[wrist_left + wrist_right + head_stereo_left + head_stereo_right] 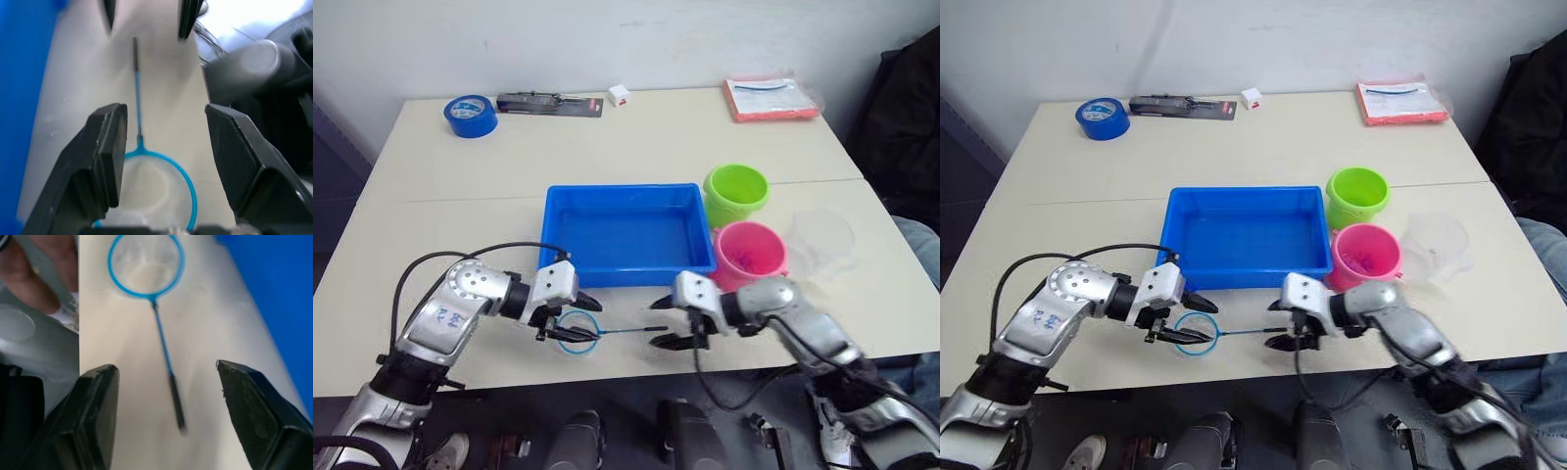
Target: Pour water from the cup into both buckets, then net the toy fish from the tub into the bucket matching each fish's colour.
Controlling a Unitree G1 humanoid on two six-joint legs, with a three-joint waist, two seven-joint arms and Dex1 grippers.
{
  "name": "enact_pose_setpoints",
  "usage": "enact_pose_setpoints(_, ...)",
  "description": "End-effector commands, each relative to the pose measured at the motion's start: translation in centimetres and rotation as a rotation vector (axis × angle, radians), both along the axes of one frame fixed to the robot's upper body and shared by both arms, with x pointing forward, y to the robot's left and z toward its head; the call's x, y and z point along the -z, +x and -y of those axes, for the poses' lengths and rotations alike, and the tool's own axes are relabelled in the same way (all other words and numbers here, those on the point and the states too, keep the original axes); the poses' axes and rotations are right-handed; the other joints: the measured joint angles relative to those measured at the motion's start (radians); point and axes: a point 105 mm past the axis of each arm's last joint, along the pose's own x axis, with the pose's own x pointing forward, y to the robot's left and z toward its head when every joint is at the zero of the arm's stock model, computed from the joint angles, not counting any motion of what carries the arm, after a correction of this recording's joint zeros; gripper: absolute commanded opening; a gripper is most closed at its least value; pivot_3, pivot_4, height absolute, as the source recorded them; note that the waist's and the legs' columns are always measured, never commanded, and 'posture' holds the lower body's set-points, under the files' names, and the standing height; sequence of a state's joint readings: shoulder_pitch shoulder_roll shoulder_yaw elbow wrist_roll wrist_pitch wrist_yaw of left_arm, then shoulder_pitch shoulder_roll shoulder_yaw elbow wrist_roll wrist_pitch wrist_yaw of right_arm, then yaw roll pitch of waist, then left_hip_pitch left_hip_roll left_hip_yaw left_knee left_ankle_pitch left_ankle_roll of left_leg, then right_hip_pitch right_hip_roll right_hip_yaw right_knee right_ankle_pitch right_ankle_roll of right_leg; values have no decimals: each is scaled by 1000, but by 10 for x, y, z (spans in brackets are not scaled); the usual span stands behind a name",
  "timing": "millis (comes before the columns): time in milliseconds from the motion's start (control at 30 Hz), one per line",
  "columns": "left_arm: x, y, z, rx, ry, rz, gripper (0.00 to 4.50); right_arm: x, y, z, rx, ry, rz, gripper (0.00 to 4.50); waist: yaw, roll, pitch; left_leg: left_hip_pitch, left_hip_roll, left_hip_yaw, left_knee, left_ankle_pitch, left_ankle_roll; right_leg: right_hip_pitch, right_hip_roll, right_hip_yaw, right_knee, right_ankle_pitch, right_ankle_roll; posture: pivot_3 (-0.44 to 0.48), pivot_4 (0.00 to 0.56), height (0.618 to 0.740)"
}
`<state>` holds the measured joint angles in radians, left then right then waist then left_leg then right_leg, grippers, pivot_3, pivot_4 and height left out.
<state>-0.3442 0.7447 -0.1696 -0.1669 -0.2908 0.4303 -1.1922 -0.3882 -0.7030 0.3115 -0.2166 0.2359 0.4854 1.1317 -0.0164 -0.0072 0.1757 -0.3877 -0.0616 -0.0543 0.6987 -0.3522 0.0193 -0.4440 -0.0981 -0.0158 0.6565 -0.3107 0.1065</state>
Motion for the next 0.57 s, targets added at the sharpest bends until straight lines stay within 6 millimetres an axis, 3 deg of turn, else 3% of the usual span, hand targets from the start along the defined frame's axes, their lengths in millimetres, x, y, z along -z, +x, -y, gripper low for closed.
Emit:
enact_pose_setpoints(33,-1,-13,-11,-141,-72,-11,2786,-21,-19,19,60,44,12,4476,7,0,0,0,0,0,0,0,0,0,0,0,0,0,0,0,150,737)
enact_pose_setpoints(333,34,-29,-56,-574,-156,-110,2786,6,-35,54,370,77,-54,4476,34,0,0,3,1,0,0,-1,0,3,1,3,-3,0,0,0,150,737)
enact_pose_setpoints(567,40,-42,-52,-550,-152,-154,2786,11,-35,57,382,69,-54,4476,41,0,0,4,1,1,-1,-1,0,4,1,3,-6,0,0,0,150,737)
